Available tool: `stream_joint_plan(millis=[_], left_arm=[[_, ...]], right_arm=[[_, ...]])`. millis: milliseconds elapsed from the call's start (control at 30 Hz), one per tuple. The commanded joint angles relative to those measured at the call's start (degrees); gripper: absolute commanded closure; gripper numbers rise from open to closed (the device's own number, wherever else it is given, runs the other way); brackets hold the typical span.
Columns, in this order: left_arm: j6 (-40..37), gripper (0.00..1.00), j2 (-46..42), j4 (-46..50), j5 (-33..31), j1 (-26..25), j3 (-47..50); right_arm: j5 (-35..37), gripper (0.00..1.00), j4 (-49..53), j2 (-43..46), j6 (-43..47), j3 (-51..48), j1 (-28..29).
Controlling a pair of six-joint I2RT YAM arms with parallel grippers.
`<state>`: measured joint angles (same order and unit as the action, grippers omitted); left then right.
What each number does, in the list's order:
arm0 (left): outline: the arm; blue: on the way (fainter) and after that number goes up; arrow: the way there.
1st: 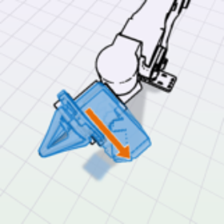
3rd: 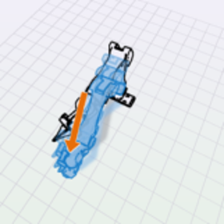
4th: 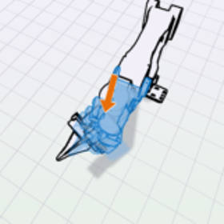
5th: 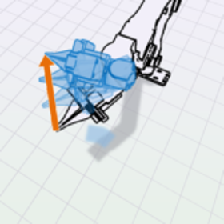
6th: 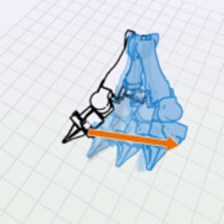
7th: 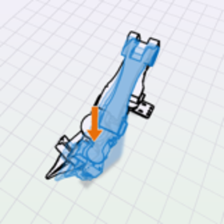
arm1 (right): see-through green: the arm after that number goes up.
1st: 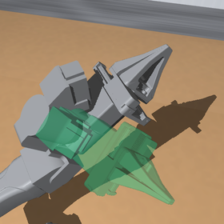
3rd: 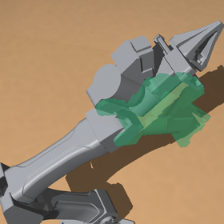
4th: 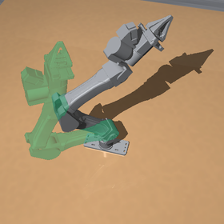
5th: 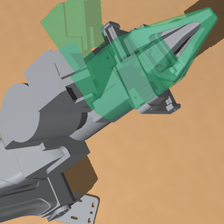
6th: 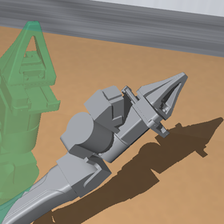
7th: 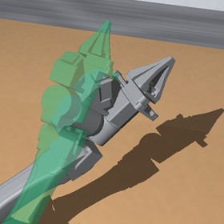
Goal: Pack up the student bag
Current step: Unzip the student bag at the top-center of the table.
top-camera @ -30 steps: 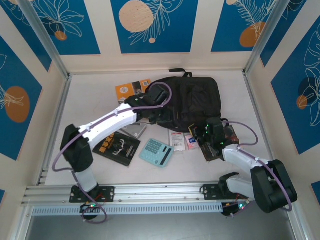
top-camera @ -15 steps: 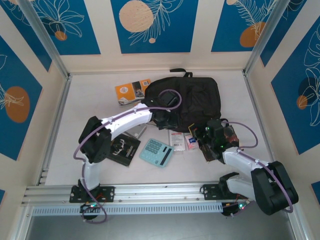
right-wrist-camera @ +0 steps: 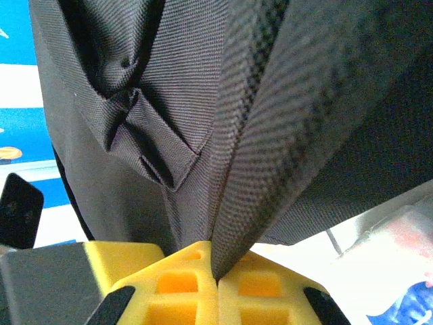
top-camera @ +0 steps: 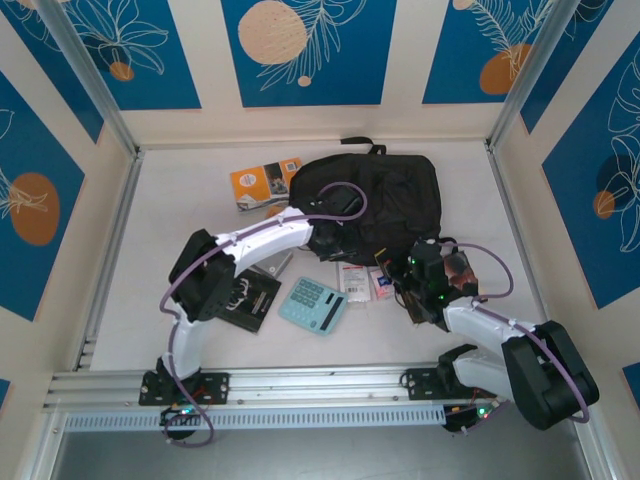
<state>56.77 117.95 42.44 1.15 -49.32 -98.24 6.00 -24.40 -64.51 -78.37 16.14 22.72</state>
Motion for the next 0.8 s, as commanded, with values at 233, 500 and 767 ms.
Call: stream_joint_plan(millis=[233,500,767], left_arm=[[5.16,0.52,5.88,6.93,-7.57,0.17,-6.90],[3.93,0.58,8.61,9.54,-8.99,0.34,-10.74],[2.66,0.98,8.72,10.30,-10.51,0.72,-10.22]], right_arm=[[-0.94,1.00,-2.15,0.61,3.57,-0.32,3.19],[-1.25,1.00,-2.23,0.71,4.55,-0.15,3.52],[-0.90,1.00,-1.57,0.97,5.22,0.11,3.50]])
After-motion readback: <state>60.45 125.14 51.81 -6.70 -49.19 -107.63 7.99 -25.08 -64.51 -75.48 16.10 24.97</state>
